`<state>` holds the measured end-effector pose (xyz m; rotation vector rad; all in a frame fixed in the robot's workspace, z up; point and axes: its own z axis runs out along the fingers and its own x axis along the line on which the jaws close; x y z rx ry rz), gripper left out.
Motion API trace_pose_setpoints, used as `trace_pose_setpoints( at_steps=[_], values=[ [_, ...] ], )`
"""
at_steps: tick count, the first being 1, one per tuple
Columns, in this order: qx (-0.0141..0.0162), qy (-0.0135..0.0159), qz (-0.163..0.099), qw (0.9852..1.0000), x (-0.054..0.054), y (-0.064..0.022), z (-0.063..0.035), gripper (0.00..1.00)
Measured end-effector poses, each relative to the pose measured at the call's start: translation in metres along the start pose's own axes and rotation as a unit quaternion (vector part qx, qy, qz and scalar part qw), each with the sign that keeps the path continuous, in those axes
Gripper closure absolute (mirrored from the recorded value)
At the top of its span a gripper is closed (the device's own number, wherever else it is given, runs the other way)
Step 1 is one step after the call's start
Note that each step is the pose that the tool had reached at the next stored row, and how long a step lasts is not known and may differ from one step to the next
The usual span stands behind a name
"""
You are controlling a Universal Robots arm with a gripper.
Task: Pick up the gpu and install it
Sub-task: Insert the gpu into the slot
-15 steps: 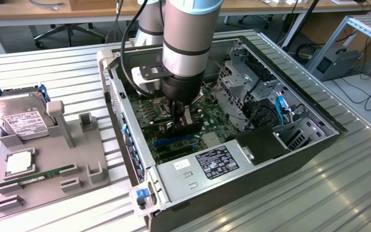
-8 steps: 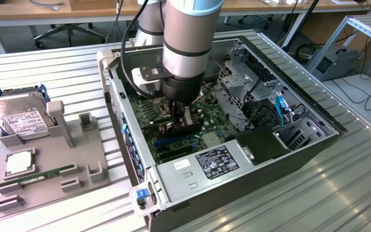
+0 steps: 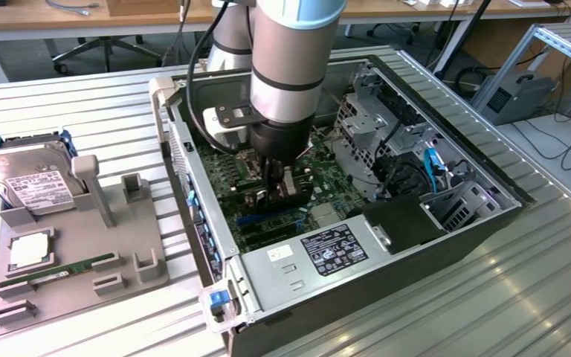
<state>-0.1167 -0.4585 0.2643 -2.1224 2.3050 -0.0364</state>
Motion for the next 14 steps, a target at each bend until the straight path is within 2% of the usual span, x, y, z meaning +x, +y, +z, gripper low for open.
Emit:
trace_pose_setpoints(
  at_steps=[4, 5, 7, 11, 14],
  values=[
    [0.0000, -0.0001, 0.000, 1.0000, 0.0001, 0.0000, 0.0003, 0.73],
    [-0.0008, -0.0001, 0.000, 1.0000, 0.0000, -0.0001, 0.0003, 0.73],
    [-0.0044, 0.0002, 0.000, 1.0000, 0.0000, -0.0001, 0.0004, 0.73],
    [-0.0045, 0.0002, 0.000, 1.0000, 0.0001, 0.0000, 0.0004, 0.73],
    [-0.0059, 0.0004, 0.000, 1.0000, 0.0001, 0.0000, 0.0004, 0.73]
  ],
)
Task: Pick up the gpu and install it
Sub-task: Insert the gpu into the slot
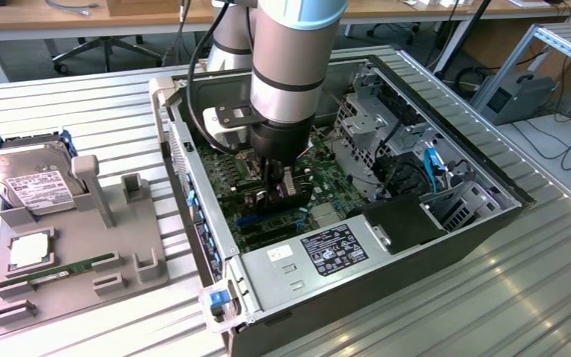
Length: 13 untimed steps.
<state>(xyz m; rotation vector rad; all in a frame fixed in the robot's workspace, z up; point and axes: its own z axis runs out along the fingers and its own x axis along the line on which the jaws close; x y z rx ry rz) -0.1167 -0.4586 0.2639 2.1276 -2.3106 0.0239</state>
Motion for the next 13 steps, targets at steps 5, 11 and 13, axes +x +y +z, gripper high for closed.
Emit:
trace_pose_setpoints(
  at_steps=[5, 11, 13],
  values=[
    [0.0000, -0.0001, 0.000, 1.0000, 0.0000, 0.0000, 0.0001, 0.73],
    [0.0000, 0.0000, 0.000, 1.0000, 0.0000, 0.0000, 0.0013, 0.73],
    [0.0000, 0.0000, 0.000, 1.0000, 0.0000, 0.0000, 0.0013, 0.73]
  ],
)
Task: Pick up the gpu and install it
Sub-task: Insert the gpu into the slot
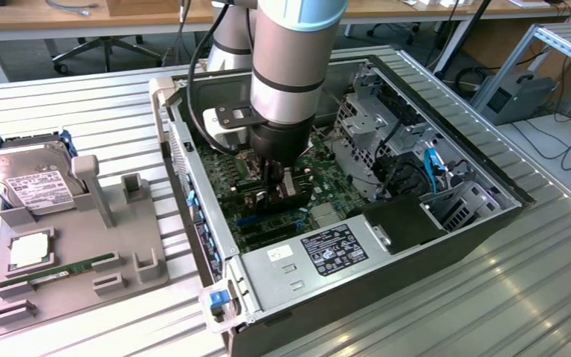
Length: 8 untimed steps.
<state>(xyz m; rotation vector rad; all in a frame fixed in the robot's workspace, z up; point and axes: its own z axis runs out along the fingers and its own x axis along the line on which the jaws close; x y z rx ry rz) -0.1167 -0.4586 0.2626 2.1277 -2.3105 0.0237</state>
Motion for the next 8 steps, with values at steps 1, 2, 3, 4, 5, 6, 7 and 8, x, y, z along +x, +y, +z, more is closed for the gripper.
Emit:
trace_pose_setpoints(
  at_steps=[1, 2, 3, 4, 5, 6, 7, 8],
  values=[
    [0.0000, 0.0000, 0.000, 1.0000, 0.0000, 0.0000, 0.0000, 0.73],
    [0.0000, 0.0000, 0.000, 1.0000, 0.0000, 0.0000, 0.0000, 0.73],
    [0.0000, 0.0000, 0.000, 1.0000, 0.0000, 0.0000, 0.0000, 0.73],
    [0.0000, -0.0001, 0.000, 1.0000, 0.0000, 0.0000, 0.0000, 0.73],
    [0.0001, -0.0002, 0.000, 1.0000, 0.0000, 0.0000, -0.0002, 0.73],
    [0.0001, -0.0001, 0.000, 1.0000, 0.0000, 0.0000, -0.0006, 0.73],
    [0.0001, -0.0002, 0.000, 1.0000, 0.0000, 0.0000, -0.0007, 0.73],
    [0.0001, -0.0001, 0.000, 1.0000, 0.0000, 0.0000, -0.0008, 0.73]
  ],
)
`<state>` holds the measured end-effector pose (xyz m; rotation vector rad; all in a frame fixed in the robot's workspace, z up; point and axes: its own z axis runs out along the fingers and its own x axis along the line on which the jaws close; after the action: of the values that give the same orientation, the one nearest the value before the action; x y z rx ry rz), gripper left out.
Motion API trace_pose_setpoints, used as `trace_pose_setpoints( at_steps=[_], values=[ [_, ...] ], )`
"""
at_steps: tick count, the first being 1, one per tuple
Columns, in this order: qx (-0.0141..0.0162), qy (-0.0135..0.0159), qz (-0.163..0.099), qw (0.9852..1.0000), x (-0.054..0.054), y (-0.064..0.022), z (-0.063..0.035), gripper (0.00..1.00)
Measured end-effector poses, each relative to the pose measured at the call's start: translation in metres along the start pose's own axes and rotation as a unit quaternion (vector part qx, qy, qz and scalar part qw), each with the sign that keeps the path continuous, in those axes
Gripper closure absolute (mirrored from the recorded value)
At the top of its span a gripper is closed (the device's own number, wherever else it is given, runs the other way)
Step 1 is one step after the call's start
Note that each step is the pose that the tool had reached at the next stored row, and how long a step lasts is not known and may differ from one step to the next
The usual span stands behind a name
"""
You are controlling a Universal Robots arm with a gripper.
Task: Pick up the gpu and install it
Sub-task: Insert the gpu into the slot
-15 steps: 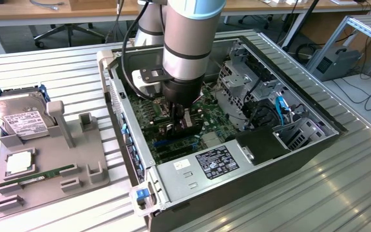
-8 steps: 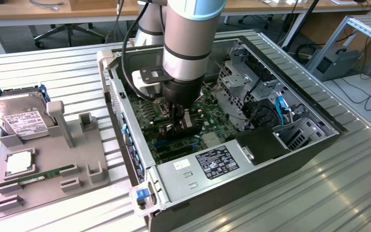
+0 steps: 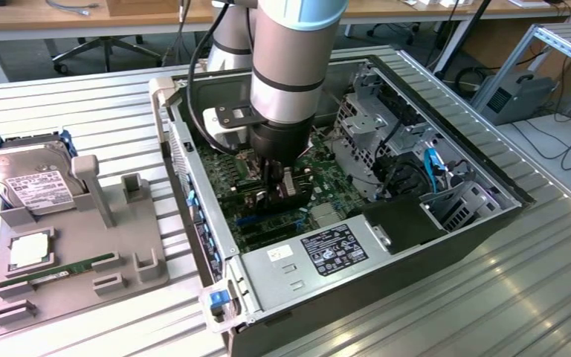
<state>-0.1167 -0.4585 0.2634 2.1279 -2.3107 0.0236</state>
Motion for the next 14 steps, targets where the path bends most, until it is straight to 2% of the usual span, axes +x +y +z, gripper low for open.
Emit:
trace_pose_setpoints(
  at_steps=[5, 9, 11, 12, 14],
  values=[
    [0.0000, 0.0000, -0.004, 1.0000, 0.000, 0.0000, -0.0001, 0.73],
    [0.0002, -0.0002, -0.036, 0.9994, -0.001, -0.0017, -0.0002, 0.73],
    [0.0003, -0.0003, -0.040, 0.9992, -0.003, -0.0050, 0.0000, 0.73],
    [0.0003, -0.0004, -0.040, 0.9992, -0.005, -0.0099, 0.0001, 0.73],
    [0.0003, -0.0003, -0.037, 0.9993, -0.013, -0.0064, 0.0005, 0.73]
  ],
)
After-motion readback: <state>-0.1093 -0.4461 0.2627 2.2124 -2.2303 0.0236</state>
